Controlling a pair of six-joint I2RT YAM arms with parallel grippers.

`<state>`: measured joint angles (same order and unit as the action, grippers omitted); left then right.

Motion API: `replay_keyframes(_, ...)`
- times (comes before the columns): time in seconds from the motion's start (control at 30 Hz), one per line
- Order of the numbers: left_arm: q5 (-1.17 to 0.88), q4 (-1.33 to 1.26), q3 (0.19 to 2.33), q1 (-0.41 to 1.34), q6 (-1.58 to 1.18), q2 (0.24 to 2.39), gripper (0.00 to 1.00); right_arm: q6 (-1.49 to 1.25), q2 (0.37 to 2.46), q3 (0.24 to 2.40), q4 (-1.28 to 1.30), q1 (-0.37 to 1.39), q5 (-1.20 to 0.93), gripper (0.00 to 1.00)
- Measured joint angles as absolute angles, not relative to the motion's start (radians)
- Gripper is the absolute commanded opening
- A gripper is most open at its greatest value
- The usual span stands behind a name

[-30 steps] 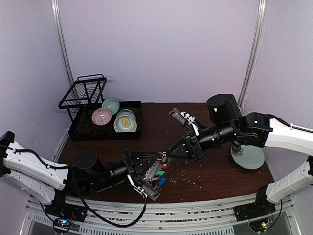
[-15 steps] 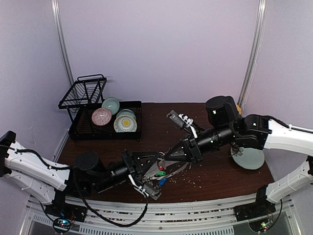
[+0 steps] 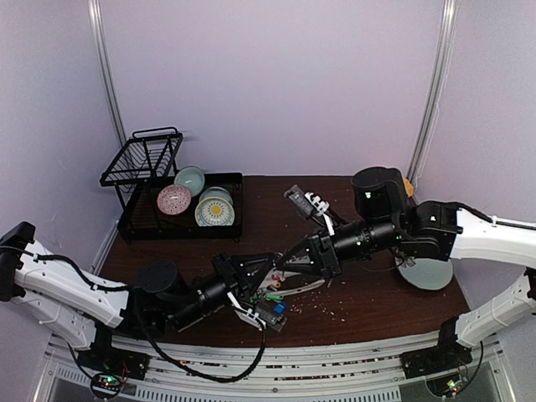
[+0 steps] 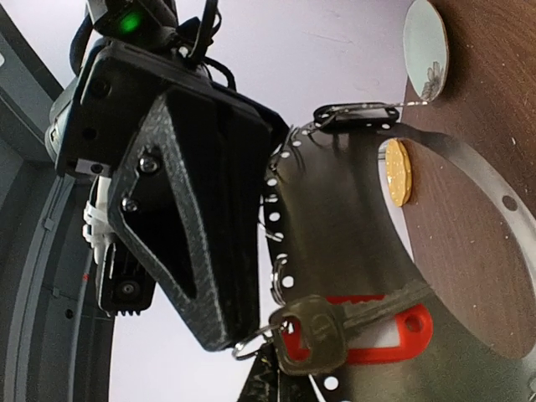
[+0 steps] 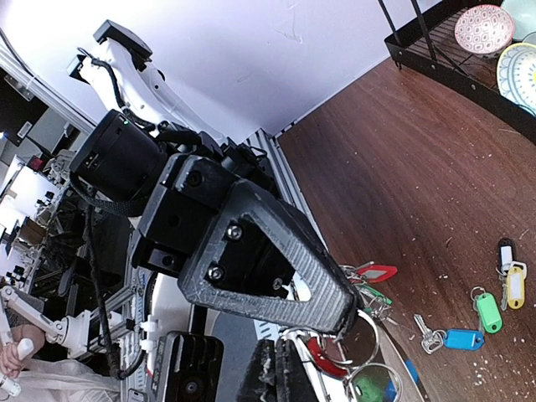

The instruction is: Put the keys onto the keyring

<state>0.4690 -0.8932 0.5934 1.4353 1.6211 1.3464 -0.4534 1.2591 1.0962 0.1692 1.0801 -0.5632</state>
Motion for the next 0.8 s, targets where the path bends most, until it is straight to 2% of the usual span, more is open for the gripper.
replay_keyframes(0.23,0.455,-0.937,0.595,1.435,1.467,1.363,0.0,-0.448,1.267,1.112,0.155,1.083,-0.535,0.0)
replay_keyframes(0.4,0.451,-1.011,0.595,1.435,1.397,1.407,0.0,-0.435,1.272,1.145,0.168,1.084,-0.511,0.06)
replay_keyframes(0.8,0.421,-1.112,0.594,1.435,1.23,1.425,0.0,-0.403,1.261,1.198,0.2,1.084,-0.51,0.07)
